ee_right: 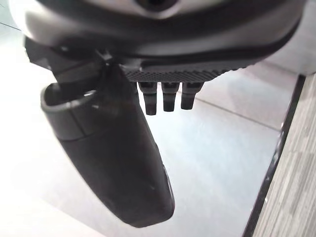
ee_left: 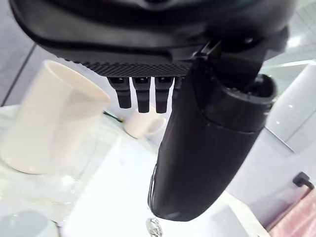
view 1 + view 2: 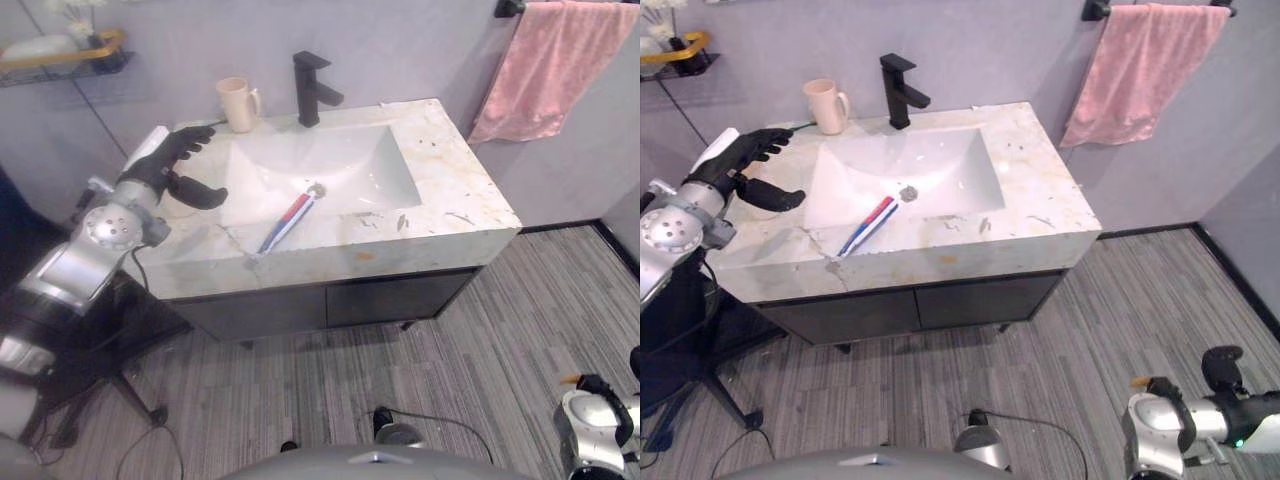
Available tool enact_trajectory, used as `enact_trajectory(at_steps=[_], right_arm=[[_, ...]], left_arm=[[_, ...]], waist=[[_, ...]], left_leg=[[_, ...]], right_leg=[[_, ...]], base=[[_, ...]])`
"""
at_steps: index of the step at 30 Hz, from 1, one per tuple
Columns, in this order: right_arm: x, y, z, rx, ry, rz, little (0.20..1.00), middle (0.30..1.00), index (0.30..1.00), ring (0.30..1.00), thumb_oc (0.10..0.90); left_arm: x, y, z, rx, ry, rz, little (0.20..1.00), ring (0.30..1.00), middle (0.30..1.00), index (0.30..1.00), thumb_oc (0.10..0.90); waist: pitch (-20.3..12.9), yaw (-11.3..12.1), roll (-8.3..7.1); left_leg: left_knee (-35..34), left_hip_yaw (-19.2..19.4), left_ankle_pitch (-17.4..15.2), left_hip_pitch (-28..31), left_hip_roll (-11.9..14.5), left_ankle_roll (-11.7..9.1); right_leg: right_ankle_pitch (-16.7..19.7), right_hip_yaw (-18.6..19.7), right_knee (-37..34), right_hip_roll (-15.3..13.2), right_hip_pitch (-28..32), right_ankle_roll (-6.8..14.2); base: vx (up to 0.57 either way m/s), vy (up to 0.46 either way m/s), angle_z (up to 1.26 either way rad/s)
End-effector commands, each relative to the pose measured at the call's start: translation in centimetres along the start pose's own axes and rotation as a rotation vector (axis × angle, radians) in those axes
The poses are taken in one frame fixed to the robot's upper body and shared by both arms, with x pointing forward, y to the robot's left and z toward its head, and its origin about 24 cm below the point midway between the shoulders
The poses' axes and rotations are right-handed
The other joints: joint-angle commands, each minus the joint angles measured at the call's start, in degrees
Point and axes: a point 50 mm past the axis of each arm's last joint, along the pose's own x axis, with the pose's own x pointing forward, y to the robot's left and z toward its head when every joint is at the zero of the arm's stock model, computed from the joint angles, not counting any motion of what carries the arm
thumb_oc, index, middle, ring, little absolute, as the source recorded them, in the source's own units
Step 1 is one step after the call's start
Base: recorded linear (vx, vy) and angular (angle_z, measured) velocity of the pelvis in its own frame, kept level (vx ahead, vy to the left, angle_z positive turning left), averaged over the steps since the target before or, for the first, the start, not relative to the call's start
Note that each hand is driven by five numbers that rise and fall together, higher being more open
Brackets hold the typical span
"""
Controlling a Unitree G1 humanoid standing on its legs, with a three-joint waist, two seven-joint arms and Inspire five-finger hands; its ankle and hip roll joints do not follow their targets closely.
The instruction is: Organize the bathroom.
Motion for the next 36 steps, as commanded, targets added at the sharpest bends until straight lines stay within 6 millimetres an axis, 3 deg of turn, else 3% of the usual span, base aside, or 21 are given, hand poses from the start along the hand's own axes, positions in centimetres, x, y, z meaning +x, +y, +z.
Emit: enact_trajectory(at_steps=[1, 5, 6, 10, 11, 13, 15, 19, 23, 29, 31, 34, 36], right_arm=[[-1.8, 1.8, -1.5, -0.046, -0.001, 0.219, 0.9, 0.9, 0.9, 0.9, 0.8], [-5.4, 2.2, -5.5, -0.22, 0.175, 0.446, 0.9, 0.9, 0.9, 0.9, 0.8], [-6.9, 2.4, -6.4, -0.375, 0.108, 0.562, 0.9, 0.9, 0.9, 0.9, 0.8], [-9.9, 5.6, -3.2, -0.381, -0.16, 0.769, 0.9, 0.9, 0.9, 0.9, 0.8], [-10.8, 6.0, -3.0, -0.363, -0.107, 0.812, 0.9, 0.9, 0.9, 0.9, 0.8], [-11.1, 5.9, -4.0, -0.376, -0.027, 0.883, 0.9, 0.9, 0.9, 0.9, 0.8], [-11.5, 5.0, -6.4, -0.416, 0.119, 1.002, 0.9, 0.9, 0.9, 0.9, 0.8], [-12.8, 4.4, -8.2, -0.516, 0.181, 1.14, 0.9, 0.9, 0.9, 0.9, 0.8], [-13.1, 3.1, -10.0, -0.58, 0.334, 1.164, 0.9, 0.9, 0.9, 0.9, 0.8], [-13.4, 2.6, -11.0, -0.643, 0.415, 1.197, 0.9, 0.9, 0.9, 0.9, 0.8], [-13.4, 2.6, -11.1, -0.662, 0.423, 1.215, 0.9, 0.9, 0.9, 0.9, 0.8], [-13.4, 2.7, -11.0, -0.663, 0.425, 1.215, 0.9, 0.9, 0.9, 0.9, 0.8], [-13.2, 2.8, -11.0, -0.662, 0.434, 1.214, 0.9, 0.9, 0.9, 0.9, 0.8]], left_arm=[[1.7, 4.5, 5.7, -0.018, -0.22, 0.18, 0.9, 0.9, 0.9, 0.9, 0.8], [2.6, 2.4, 7.0, -0.014, -0.218, 0.09, 0.9, 0.9, 0.9, 0.9, 0.8], [3.0, 1.9, 7.2, -0.005, -0.216, 0.061, 0.9, 0.9, 0.9, 0.9, 0.8], [3.3, 0.7, 7.2, 0.058, -0.221, 0.055, 0.9, 0.9, 0.9, 0.9, 0.8], [3.1, 0.5, 6.3, 0.066, -0.23, 0.07, 0.9, 0.9, 0.9, 0.9, 0.8], [2.9, 0.1, 6.1, 0.049, -0.247, 0.071, 0.9, 0.9, 0.9, 0.9, 0.8], [2.7, -0.2, 6.2, 0.045, -0.271, 0.053, 0.9, 0.9, 0.9, 0.9, 0.8], [2.8, -0.5, 6.8, 0.062, -0.302, 0.064, 0.9, 0.9, 0.9, 0.9, 0.8], [3.0, -0.8, 7.5, 0.025, -0.316, 0.038, 0.9, 0.9, 0.9, 0.9, 0.8], [3.3, -1.9, 7.9, -0.062, -0.333, -0.061, 0.9, 0.9, 0.9, 0.9, 0.8], [3.1, -3.1, 8.6, -0.174, -0.367, -0.174, 0.9, 0.9, 0.9, 0.9, 0.8], [3.0, -3.5, 9.0, -0.209, -0.383, -0.198, 0.9, 0.9, 0.9, 0.9, 0.8], [2.5, -4.8, 10.3, -0.322, -0.437, -0.294, 0.9, 0.9, 0.9, 0.9, 0.8]], waist=[[-3.3, 2.4, 1.0], [-3.1, 3.3, 1.36], [-3.0, 3.7, 1.44], [-2.5, 4.7, 1.5], [-2.5, 4.7, 1.51], [-2.4, 5.2, 1.62], [-2.6, 5.9, 1.86], [-3.1, 6.6, 1.82], [-3.6, 7.1, 1.83], [-3.8, 7.6, 2.09], [-3.8, 7.8, 2.19], [-3.8, 7.9, 2.22], [-3.8, 8.0, 2.14]], left_leg=[[0.3, 5.0, -2.7, 0.8, -1.1, 1.3], [0.3, 4.3, -2.7, 0.6, -1.4, 1.7], [0.3, 4.1, -2.8, 0.4, -1.4, 1.9], [0.3, 3.2, -2.8, 0.5, -1.4, 1.9], [0.3, 3.1, -2.8, 0.4, -1.5, 2.0], [0.3, 3.1, -2.8, 0.2, -1.3, 1.9], [0.3, 2.9, -2.9, 0.3, -1.1, 1.8], [0.3, 2.5, -2.9, 0.4, -0.7, 1.5], [0.3, 2.4, -2.5, 0.4, 0.0, 0.9], [0.3, 2.3, -1.7, 0.3, 0.9, 0.1], [0.3, 2.0, -1.3, 0.2, 1.2, -0.2], [0.3, 2.0, -1.2, 0.2, 1.3, -0.3], [0.3, 2.1, -0.8, 0.1, 1.7, -0.6]], right_leg=[[-4.4, 1.3, 1.3, 1.4, 0.2, 3.2], [-4.5, 1.0, 1.4, 1.1, 0.2, 3.1], [-4.5, 0.8, 1.5, 0.9, 0.1, 3.0], [-4.2, 0.3, 1.2, 0.9, 0.5, 3.1], [-4.5, 0.3, 1.6, 0.8, 0.2, 3.0], [-4.9, -0.2, 1.7, 0.8, 0.2, 2.8], [-5.4, -0.8, 1.6, 1.0, 0.7, 2.4], [-6.0, -1.5, 1.6, 1.2, 1.2, 1.9], [-6.3, -1.9, 1.3, 1.8, 1.5, 1.4], [-6.6, -2.7, 1.0, 2.4, 2.1, 0.6], [-6.8, -2.9, 0.9, 2.6, 2.3, 0.3], [-6.8, -3.0, 0.9, 2.7, 2.3, 0.1], [-7.0, -3.4, 0.9, 2.9, 2.4, -0.2]], base=[[0.0, 0.0, 0.0], [0.0, -0.01, 0.01], [0.01, -0.064, 0.04], [-0.01, -0.073, 0.1], [-0.05, -0.051, 0.19], [-0.03, -0.046, 0.12], [0.0, -0.072, 0.1], [0.01, -0.097, 0.2], [0.0, -0.098, 0.12], [0.01, -0.079, 0.03], [0.01, -0.072, 0.02], [0.0, -0.026, 0.01], [0.01, -0.058, 0.01]])
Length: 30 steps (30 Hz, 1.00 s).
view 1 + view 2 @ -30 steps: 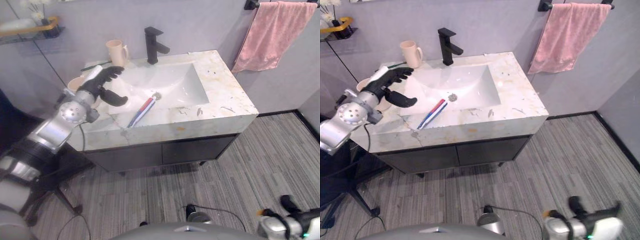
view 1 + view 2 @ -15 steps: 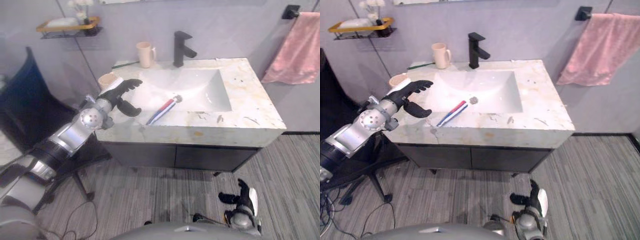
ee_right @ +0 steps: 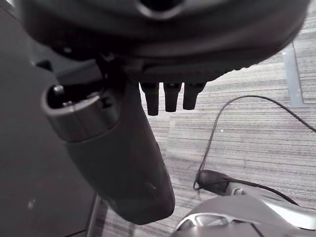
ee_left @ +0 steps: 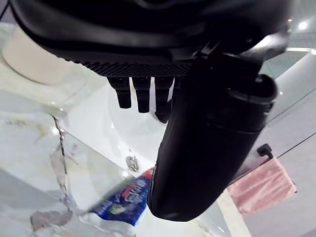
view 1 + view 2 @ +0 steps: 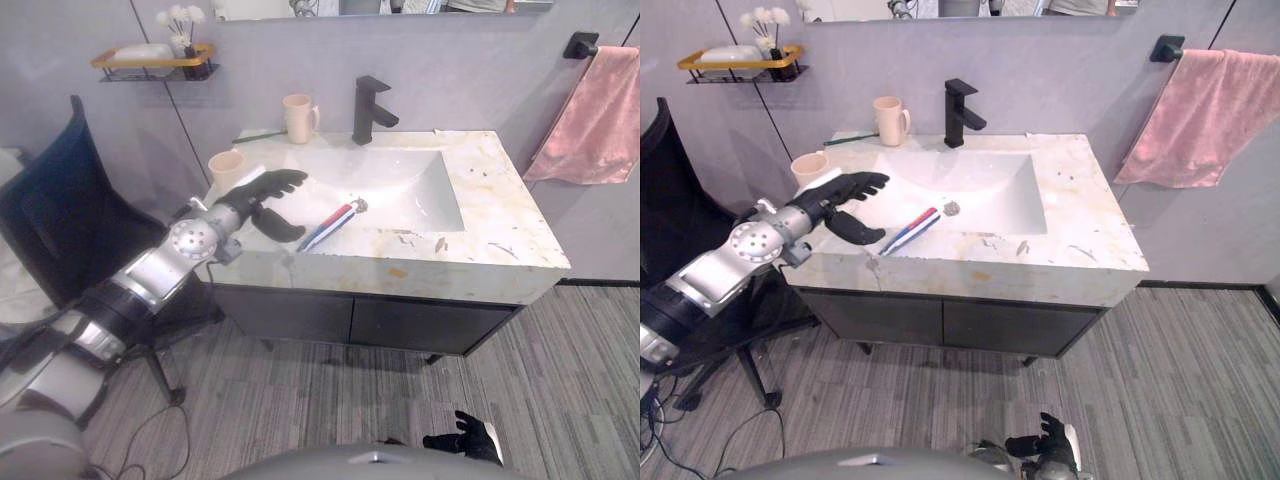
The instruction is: Organize the bathroom.
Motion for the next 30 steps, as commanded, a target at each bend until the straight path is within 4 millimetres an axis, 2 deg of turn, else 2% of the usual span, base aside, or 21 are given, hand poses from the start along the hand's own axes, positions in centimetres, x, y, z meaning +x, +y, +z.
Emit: enact_trajectory(at_steps=[1, 6, 14, 24, 30], right_arm=[[1.0, -1.9, 2.3, 0.019, -0.044, -0.048, 0.9, 0.9, 0.9, 0.9, 0.8], [1.2, -1.9, 2.7, 0.005, -0.042, -0.04, 0.9, 0.9, 0.9, 0.9, 0.8], [1.3, -1.8, 3.0, 0.011, -0.034, -0.036, 0.9, 0.9, 0.9, 0.9, 0.8], [1.2, -1.3, 3.0, 0.023, -0.02, -0.03, 0.9, 0.9, 0.9, 0.9, 0.8], [1.2, -1.4, 2.7, 0.039, -0.011, -0.042, 0.9, 0.9, 0.9, 0.9, 0.8]], left_arm=[[0.5, 3.3, 7.3, -0.061, -0.324, 0.059, 0.9, 0.9, 0.9, 0.9, 0.8], [0.3, 1.9, 8.6, -0.111, -0.36, -0.03, 0.9, 0.9, 0.9, 0.9, 0.8], [0.1, 1.3, 8.9, -0.133, -0.344, -0.077, 0.9, 0.9, 0.9, 0.9, 0.8], [0.3, 2.2, 6.9, -0.029, -0.26, 0.013, 0.9, 0.9, 0.9, 0.9, 0.8], [0.5, 2.9, 5.9, -0.034, -0.18, 0.045, 0.9, 0.9, 0.9, 0.9, 0.8]], waist=[[0.4, 1.1, 1.17], [0.6, 1.6, 1.11], [0.8, 2.3, 1.24], [0.9, 2.6, 1.32], [0.9, 2.0, 1.37]], left_leg=[[0.4, 7.5, -2.0, 1.9, 1.2, -0.4], [1.0, 7.1, -1.9, 1.7, 1.5, -0.6], [1.3, 6.6, -1.8, 1.6, 1.5, -0.6], [1.4, 5.8, -2.1, 1.7, 1.1, -0.3], [1.5, 6.1, -2.3, 1.8, 0.8, -0.1]], right_leg=[[-6.4, 1.8, 1.0, 2.9, 1.3, 0.5], [-6.7, 1.3, 1.2, 2.9, 1.4, 0.2], [-7.0, 0.9, 1.6, 3.0, 1.7, -0.1], [-7.3, 1.0, 1.8, 2.9, 1.8, -0.2], [-7.2, 1.6, 1.8, 2.9, 1.6, 0.0]], base=[[0.01, -0.031, 0.05], [0.01, -0.033, 0.07], [0.0, 0.0, 0.0], [0.02, 0.001, 0.0], [0.03, 0.003, 0.0]])
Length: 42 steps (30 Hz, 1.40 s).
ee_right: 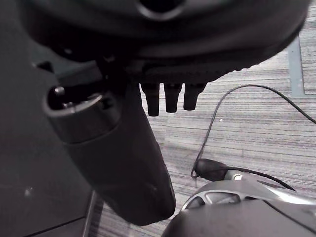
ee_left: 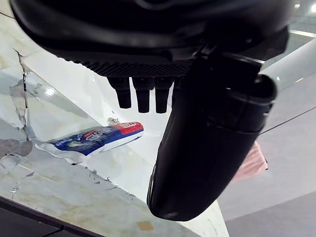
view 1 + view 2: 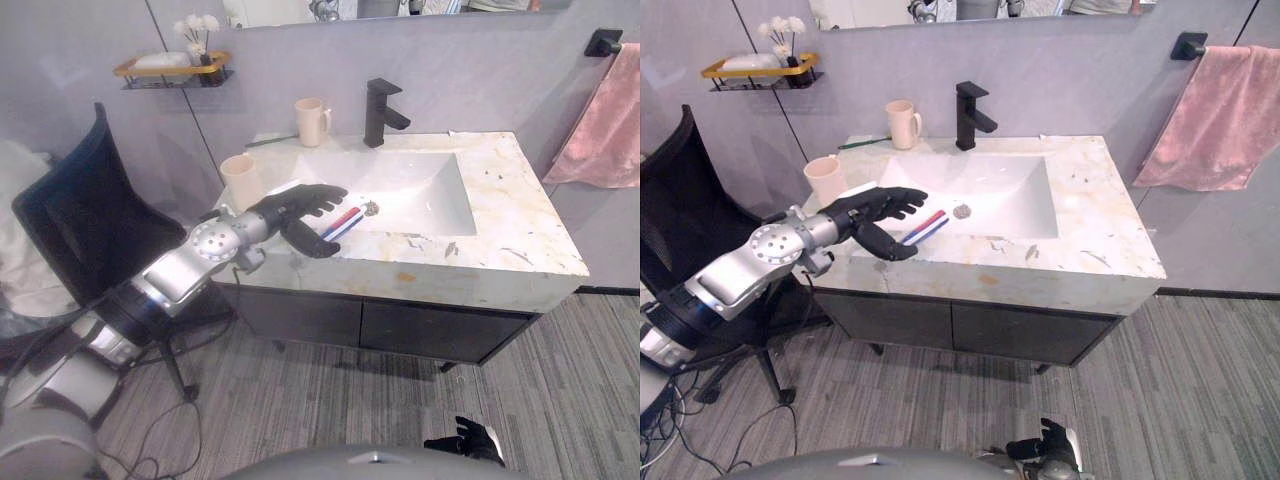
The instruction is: Organize the bathroom.
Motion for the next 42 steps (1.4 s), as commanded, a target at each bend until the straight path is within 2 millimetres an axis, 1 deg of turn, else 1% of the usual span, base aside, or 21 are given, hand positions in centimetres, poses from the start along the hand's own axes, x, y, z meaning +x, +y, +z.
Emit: enact_trajectory(at_steps=[1, 9, 16, 24, 36, 37, 38, 39, 41, 42], right_arm=[[0.8, -1.0, 3.2, 0.036, -0.076, -0.054, 0.9, 0.9, 0.9, 0.9, 0.8], [0.6, -1.0, 2.3, 0.05, -0.048, -0.061, 0.9, 0.9, 0.9, 0.9, 0.8], [0.5, -0.9, 1.8, 0.068, -0.032, -0.071, 0.9, 0.9, 0.9, 0.9, 0.8], [0.5, -1.5, 1.6, 0.118, -0.03, -0.099, 0.9, 0.9, 0.9, 0.9, 0.8], [0.6, -2.3, 1.5, 0.204, -0.024, -0.149, 0.9, 0.9, 0.9, 0.9, 0.8], [0.6, -2.3, 1.4, 0.215, -0.022, -0.155, 0.9, 0.9, 0.9, 0.9, 0.8], [0.6, -2.4, 1.4, 0.219, -0.021, -0.157, 0.9, 0.9, 0.9, 0.9, 0.8], [0.6, -2.4, 1.4, 0.226, -0.02, -0.161, 0.9, 0.9, 0.9, 0.9, 0.8], [0.6, -2.6, 1.4, 0.248, -0.016, -0.17, 0.9, 0.9, 0.9, 0.9, 0.8], [0.6, -2.7, 1.5, 0.261, -0.014, -0.175, 0.9, 0.9, 0.9, 0.9, 0.8]], left_arm=[[-0.6, 5.2, 4.2, 0.076, -0.133, 0.214, 0.9, 0.9, 0.9, 0.9, 0.8], [0.0, 5.5, 2.2, 0.019, -0.025, 0.216, 0.9, 0.9, 0.9, 0.9, 0.8], [0.3, 5.9, 1.5, -0.011, 0.022, 0.255, 0.9, 0.9, 0.9, 0.9, 0.8], [0.3, 6.4, 0.8, -0.017, 0.09, 0.276, 0.9, 0.9, 0.9, 0.9, 0.8], [0.4, 6.2, 0.1, -0.004, 0.152, 0.273, 0.9, 0.9, 0.9, 0.9, 0.8], [0.5, 6.1, 0.1, -0.006, 0.156, 0.269, 0.799, 0.799, 0.799, 0.799, 0.733], [0.5, 6.1, 0.1, -0.004, 0.157, 0.268, 0.639, 0.639, 0.639, 0.639, 0.626], [0.5, 6.1, 0.1, 0.0, 0.16, 0.267, 0.556, 0.556, 0.556, 0.556, 0.571], [0.5, 6.0, 0.1, 0.019, 0.168, 0.268, 0.316, 0.316, 0.316, 0.316, 0.411], [0.5, 6.1, 0.1, 0.028, 0.172, 0.269, 0.3, 0.3, 0.3, 0.3, 0.4]], waist=[[1.5, 0.5, -1.25], [1.6, -0.6, -1.09], [1.8, -1.3, -0.85], [2.3, -1.7, -0.72], [3.0, -1.9, -0.46], [3.1, -1.9, -0.41], [3.1, -2.0, -0.4], [3.2, -2.0, -0.4], [3.4, -2.0, -0.34], [3.5, -2.0, -0.31]], left_leg=[[1.5, 7.1, -2.7, 1.8, 0.1, 0.3], [1.5, 7.3, -3.0, 2.1, -0.3, 0.7], [1.2, 7.2, -3.1, 2.1, -0.6, 0.8], [1.4, 7.2, -3.1, 1.9, -0.7, 1.0], [1.0, 7.0, -3.1, 1.7, -1.0, 1.2], [0.9, 6.9, -3.1, 1.7, -1.0, 1.2], [0.9, 6.9, -3.1, 1.7, -1.1, 1.2], [0.9, 6.9, -3.1, 1.7, -1.1, 1.2], [0.9, 6.9, -3.0, 1.6, -1.1, 1.2], [0.9, 6.9, -3.0, 1.5, -1.2, 1.2]], right_leg=[[-6.3, 2.8, 2.1, 2.0, 1.0, 0.4], [-6.2, 4.0, 2.1, 2.2, 0.7, 0.5], [-6.0, 4.7, 1.9, 2.3, 0.5, 0.7], [-5.9, 5.0, 2.1, 2.4, 0.2, 0.7], [-5.8, 4.9, 2.2, 2.1, -0.2, 0.8], [-5.8, 4.9, 2.2, 2.1, -0.3, 0.8], [-5.8, 4.9, 2.2, 2.1, -0.3, 0.8], [-5.8, 4.9, 2.1, 2.1, -0.3, 0.9], [-5.6, 4.9, 2.2, 2.0, -0.4, 0.9], [-5.6, 5.0, 2.2, 1.9, -0.5, 1.0]], base=[[0.04, 0.005, 0.0], [0.04, 0.002, 0.0], [0.03, 0.009, -0.03], [0.0, 0.004, -0.01], [0.0, 0.0, 0.0], [0.0, 0.0, 0.0], [0.0, 0.0, 0.0], [0.0, 0.0, 0.0], [0.0, 0.0, 0.0], [0.0, 0.0, 0.0]])
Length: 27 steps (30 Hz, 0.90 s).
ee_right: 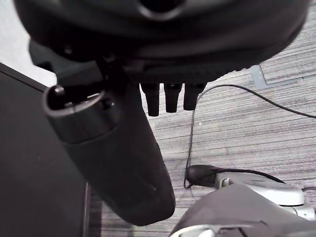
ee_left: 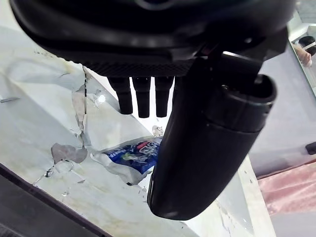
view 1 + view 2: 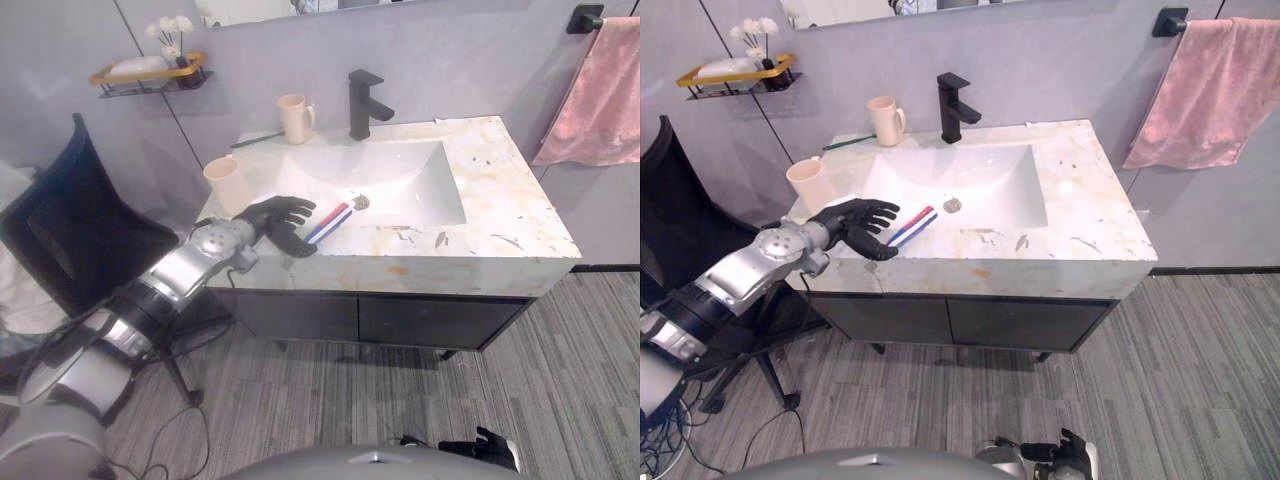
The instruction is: Organize the bathroom.
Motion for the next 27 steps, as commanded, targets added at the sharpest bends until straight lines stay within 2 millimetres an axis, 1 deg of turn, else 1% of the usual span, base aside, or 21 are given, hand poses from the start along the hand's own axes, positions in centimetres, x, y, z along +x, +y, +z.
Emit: enact_trajectory(at_steps=[1, 4, 9, 15, 18, 21, 23, 24, 26, 27], right_arm=[[0.5, -0.7, 2.5, 0.105, -0.063, -0.071, 0.9, 0.9, 0.9, 0.9, 0.8], [0.6, -1.0, 2.8, 0.151, -0.061, -0.088, 0.9, 0.9, 0.9, 0.9, 0.8], [0.8, -1.7, 3.2, 0.178, -0.068, -0.104, 0.9, 0.9, 0.9, 0.9, 0.8], [0.9, -2.3, 3.1, 0.181, -0.07, -0.111, 0.9, 0.9, 0.9, 0.9, 0.8], [0.9, -2.4, 3.2, 0.178, -0.074, -0.112, 0.9, 0.9, 0.9, 0.9, 0.8], [0.9, -2.5, 3.5, 0.188, -0.091, -0.118, 0.9, 0.9, 0.9, 0.9, 0.8], [0.9, -2.5, 4.0, 0.224, -0.107, -0.126, 0.9, 0.9, 0.9, 0.9, 0.8], [0.9, -2.5, 4.4, 0.251, -0.134, -0.136, 0.9, 0.9, 0.9, 0.9, 0.8], [0.6, -2.7, 5.7, 0.3, -0.208, -0.175, 0.9, 0.9, 0.9, 0.9, 0.8], [0.5, -2.9, 6.2, 0.323, -0.237, -0.196, 0.9, 0.9, 0.9, 0.9, 0.8]], left_arm=[[-0.4, 5.0, 3.8, 0.068, -0.069, 0.164, 0.3, 0.3, 0.3, 0.3, 0.4], [-0.4, 5.2, 4.1, 0.114, -0.055, 0.184, 0.3, 0.3, 0.3, 0.3, 0.4], [-0.5, 5.2, 4.0, 0.155, -0.034, 0.195, 0.3, 0.3, 0.3, 0.3, 0.4], [-0.6, 5.5, 3.9, 0.153, -0.037, 0.218, 0.3, 0.3, 0.3, 0.3, 0.4], [-0.7, 5.8, 4.5, 0.142, -0.057, 0.23, 0.3, 0.3, 0.3, 0.3, 0.4], [-1.0, 6.3, 5.4, 0.126, -0.108, 0.264, 0.3, 0.3, 0.3, 0.3, 0.4], [-1.4, 6.7, 6.3, 0.079, -0.175, 0.296, 0.3, 0.3, 0.3, 0.3, 0.4], [-1.7, 7.0, 6.9, 0.043, -0.225, 0.324, 0.3, 0.3, 0.3, 0.3, 0.4], [-3.0, 7.9, 8.5, -0.046, -0.334, 0.385, 0.3, 0.3, 0.3, 0.3, 0.4], [-3.4, 8.1, 9.0, -0.07, -0.366, 0.407, 0.3, 0.3, 0.3, 0.3, 0.4]], waist=[[2.1, 0.0, -1.96], [2.7, -0.1, -1.69], [3.4, -0.4, -1.11], [3.6, -0.8, -0.21], [3.7, -0.9, 0.33], [3.7, -0.9, 0.63], [3.7, -0.9, 0.59], [3.7, -0.9, 0.5], [3.8, -0.9, 0.24], [3.9, -1.0, 0.14]], left_leg=[[0.9, 6.0, -2.8, 1.6, -1.3, 1.2], [1.0, 5.9, -2.9, 1.4, -1.4, 1.4], [1.0, 5.6, -3.1, 1.3, -1.8, 1.3], [1.0, 5.8, -3.2, 1.3, -2.2, 1.2], [1.0, 6.1, -3.1, 1.2, -2.5, 1.2], [0.8, 6.2, -3.1, 1.2, -2.6, 1.2], [0.7, 6.3, -3.0, 1.4, -2.7, 1.1], [0.7, 6.4, -3.0, 1.4, -2.7, 1.1], [0.6, 6.3, -3.0, 1.5, -2.7, 1.1], [0.6, 6.3, -3.0, 1.5, -2.7, 1.1]], right_leg=[[-5.5, 4.0, 2.2, 1.7, 0.1, 0.9], [-5.6, 4.3, 2.8, 1.5, -0.5, 0.8], [-5.4, 4.7, 2.6, 1.3, -0.7, 0.9], [-5.3, 4.8, 2.5, 0.9, -0.7, 1.2], [-5.3, 4.9, 2.6, 0.6, -0.7, 1.3], [-5.1, 4.9, 2.5, 0.4, -0.7, 1.3], [-4.9, 4.9, 2.4, 0.4, -0.6, 1.5], [-4.9, 5.0, 2.3, 0.3, -0.6, 1.5], [-4.7, 5.0, 2.4, 0.4, -0.6, 1.4], [-4.7, 5.1, 2.4, 0.4, -0.6, 1.4]], base=[[-0.03, 0.016, 0.0], [-0.04, 0.018, 0.0], [-0.04, 0.02, 0.0], [-0.02, 0.03, 0.0], [-0.03, 0.054, -0.01], [-0.03, 0.041, 0.0], [-0.05, 0.035, -0.01], [-0.05, 0.041, 0.0], [-0.06, 0.043, 0.0], [-0.05, 0.037, -0.02]])
